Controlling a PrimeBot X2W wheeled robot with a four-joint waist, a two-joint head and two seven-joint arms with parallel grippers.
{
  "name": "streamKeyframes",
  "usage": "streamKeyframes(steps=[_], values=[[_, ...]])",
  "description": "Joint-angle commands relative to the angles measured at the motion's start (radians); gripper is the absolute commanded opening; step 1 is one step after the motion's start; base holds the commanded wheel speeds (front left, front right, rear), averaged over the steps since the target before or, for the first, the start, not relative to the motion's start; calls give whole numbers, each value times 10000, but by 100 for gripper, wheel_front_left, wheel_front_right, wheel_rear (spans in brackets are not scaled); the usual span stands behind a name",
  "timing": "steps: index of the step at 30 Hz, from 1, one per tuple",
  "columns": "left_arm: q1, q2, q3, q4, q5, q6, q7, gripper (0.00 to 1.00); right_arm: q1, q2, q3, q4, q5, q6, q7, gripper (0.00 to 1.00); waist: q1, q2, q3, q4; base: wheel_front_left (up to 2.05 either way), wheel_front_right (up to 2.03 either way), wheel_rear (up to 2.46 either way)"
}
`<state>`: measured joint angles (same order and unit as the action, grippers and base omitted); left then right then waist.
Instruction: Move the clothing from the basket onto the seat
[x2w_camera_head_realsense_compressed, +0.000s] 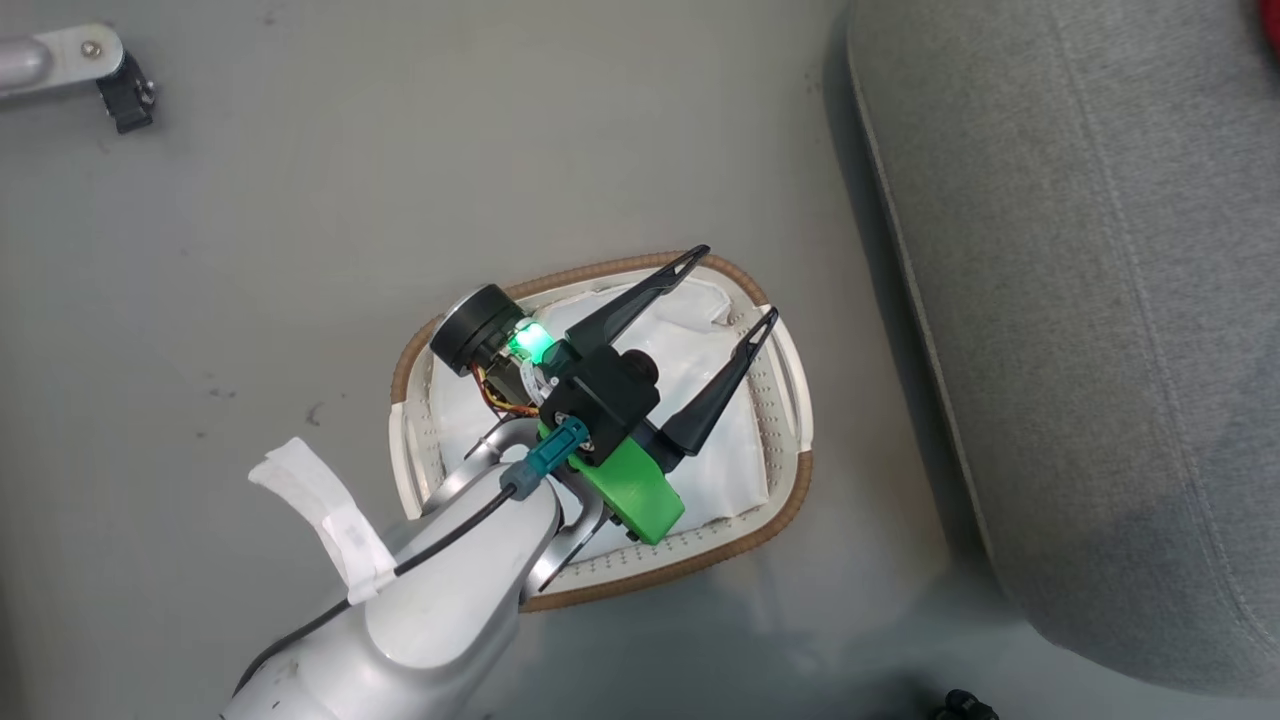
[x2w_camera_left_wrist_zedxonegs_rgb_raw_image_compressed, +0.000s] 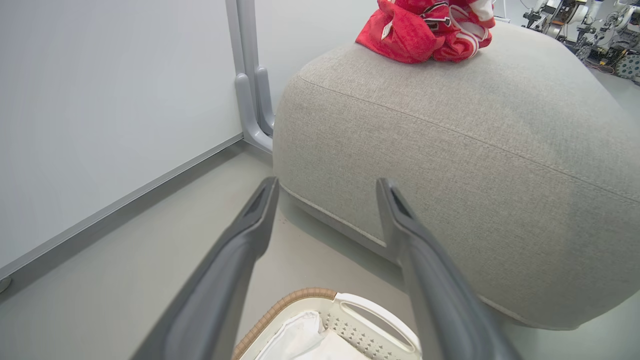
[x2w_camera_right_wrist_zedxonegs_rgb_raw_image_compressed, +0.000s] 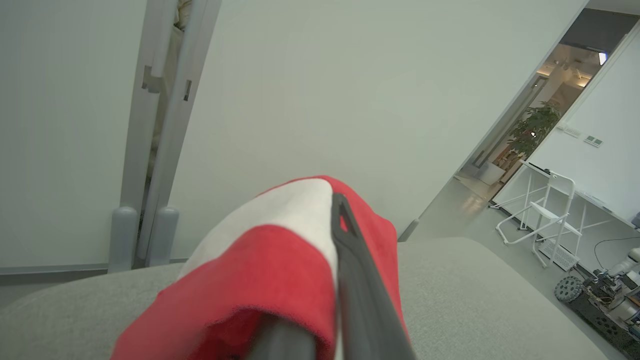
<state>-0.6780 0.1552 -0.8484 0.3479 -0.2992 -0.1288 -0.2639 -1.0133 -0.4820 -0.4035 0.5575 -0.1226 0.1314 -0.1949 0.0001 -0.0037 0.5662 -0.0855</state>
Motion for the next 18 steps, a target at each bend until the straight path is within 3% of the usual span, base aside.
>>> streamKeyframes(steps=[1, 9, 12, 13, 14, 18], values=[[-167, -48, 72, -21, 72, 8, -7, 100, 449, 131, 101, 257, -197, -14, -180, 0, -1, 37, 676, 580, 0, 0, 0], [-181, -109, 388, 84, 188, 4, -7, 100, 1551, 731, 31, 995, -280, -14, -649, 0, -1, 37, 682, 350, 0, 0, 0], [-97, -124, 506, 150, 171, 1, -7, 100, 1728, 960, 120, 996, -290, -14, -687, 47, -1, 37, 616, 212, 0, 0, 0], [-30, -113, 548, 181, 157, 0, -9, 100, 1761, 1074, 232, 1014, -208, -14, -699, 76, -1, 37, 566, 147, 0, 0, 0], [26, -115, 587, 194, 127, -1, -7, 100, 1792, 1127, 355, 992, -139, -14, -702, 100, -1, 37, 529, 97, 0, 0, 0], [212, -71, 917, 203, 49, 14, -7, 100, 2095, 1197, 870, 697, -38, -14, -712, 100, -1, 37, 296, -143, 0, 0, 0]])
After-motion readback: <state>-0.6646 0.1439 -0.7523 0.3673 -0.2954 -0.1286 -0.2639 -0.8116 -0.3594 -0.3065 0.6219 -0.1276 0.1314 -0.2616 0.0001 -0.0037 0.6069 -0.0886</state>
